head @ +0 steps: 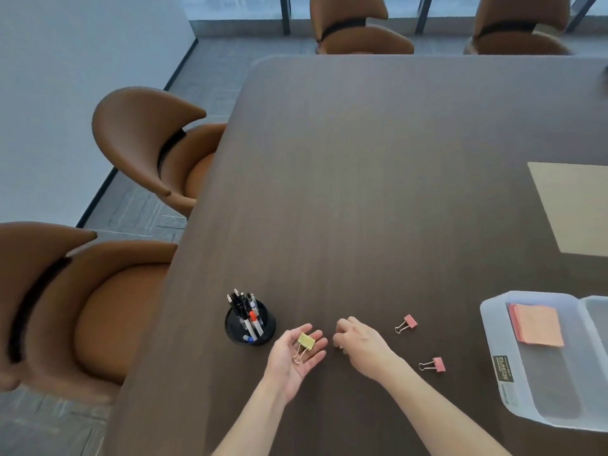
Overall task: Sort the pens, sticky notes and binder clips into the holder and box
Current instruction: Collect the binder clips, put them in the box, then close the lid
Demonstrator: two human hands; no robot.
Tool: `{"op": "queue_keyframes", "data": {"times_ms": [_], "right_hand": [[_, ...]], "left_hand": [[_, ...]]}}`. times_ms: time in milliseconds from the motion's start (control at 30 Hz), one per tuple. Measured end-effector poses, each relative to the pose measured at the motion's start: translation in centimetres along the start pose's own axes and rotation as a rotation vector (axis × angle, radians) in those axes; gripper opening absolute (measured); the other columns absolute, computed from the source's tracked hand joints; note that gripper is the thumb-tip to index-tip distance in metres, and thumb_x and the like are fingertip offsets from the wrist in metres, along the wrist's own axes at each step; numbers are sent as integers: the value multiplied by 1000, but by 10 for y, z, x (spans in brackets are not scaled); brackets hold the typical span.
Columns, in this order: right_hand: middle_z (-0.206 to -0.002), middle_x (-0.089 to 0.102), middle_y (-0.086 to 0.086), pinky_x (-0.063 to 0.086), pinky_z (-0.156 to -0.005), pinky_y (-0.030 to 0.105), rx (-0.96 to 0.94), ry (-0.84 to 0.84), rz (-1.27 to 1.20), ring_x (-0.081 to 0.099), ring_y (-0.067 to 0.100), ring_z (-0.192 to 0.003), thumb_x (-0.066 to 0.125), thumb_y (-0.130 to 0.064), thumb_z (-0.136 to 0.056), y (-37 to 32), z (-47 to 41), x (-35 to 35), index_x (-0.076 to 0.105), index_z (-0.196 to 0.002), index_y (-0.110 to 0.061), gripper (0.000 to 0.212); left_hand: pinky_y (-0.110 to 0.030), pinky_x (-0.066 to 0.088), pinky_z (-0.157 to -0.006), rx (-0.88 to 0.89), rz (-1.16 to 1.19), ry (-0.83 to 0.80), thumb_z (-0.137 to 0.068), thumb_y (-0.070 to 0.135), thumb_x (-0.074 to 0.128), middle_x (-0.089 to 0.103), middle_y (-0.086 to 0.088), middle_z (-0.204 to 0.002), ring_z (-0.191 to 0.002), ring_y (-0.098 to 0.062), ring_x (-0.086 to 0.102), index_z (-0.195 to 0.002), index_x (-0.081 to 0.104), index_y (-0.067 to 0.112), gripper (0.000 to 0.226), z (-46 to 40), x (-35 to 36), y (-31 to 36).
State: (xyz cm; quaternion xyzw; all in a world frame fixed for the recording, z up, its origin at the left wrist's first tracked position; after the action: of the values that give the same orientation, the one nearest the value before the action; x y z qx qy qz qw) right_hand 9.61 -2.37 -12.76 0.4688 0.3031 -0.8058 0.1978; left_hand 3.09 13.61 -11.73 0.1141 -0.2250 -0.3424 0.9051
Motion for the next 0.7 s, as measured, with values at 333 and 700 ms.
{"op": "queue_keyframes", "data": {"times_ms": [333, 700], "right_hand": [[-89, 58, -6, 48, -73, 28, 466, 72, -621, 56, 13, -86, 75, -30, -73, 3, 12, -23, 62, -78, -27, 14], [-76, 72, 8, 39, -50, 29, 728, 321, -1483, 62, 17, -61, 77, -22, -81, 1, 55, -32, 59, -87, -7, 24]], "left_hand": [[-49, 56, -91, 54, 15, -43, -102, 12, 41, 68, -27, -124, -111, -42, 68, -126, 61, 0, 33, -6, 18, 0], [-56, 45, -106, -3, -20, -133, -100, 11, 50, 69, -29, -121, -114, -44, 65, -123, 63, -7, 32, -5, 57, -32]]}}
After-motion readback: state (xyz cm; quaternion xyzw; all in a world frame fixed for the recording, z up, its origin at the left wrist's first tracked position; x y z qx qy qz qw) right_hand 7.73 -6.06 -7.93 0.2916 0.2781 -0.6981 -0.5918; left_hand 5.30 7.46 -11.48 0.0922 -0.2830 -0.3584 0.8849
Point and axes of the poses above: each hand's wrist, its own z-axis away from the middle knuckle, its own x-axis out of the palm, y = z × x, the point moved 3 cm from there along -z, towards the middle knuckle
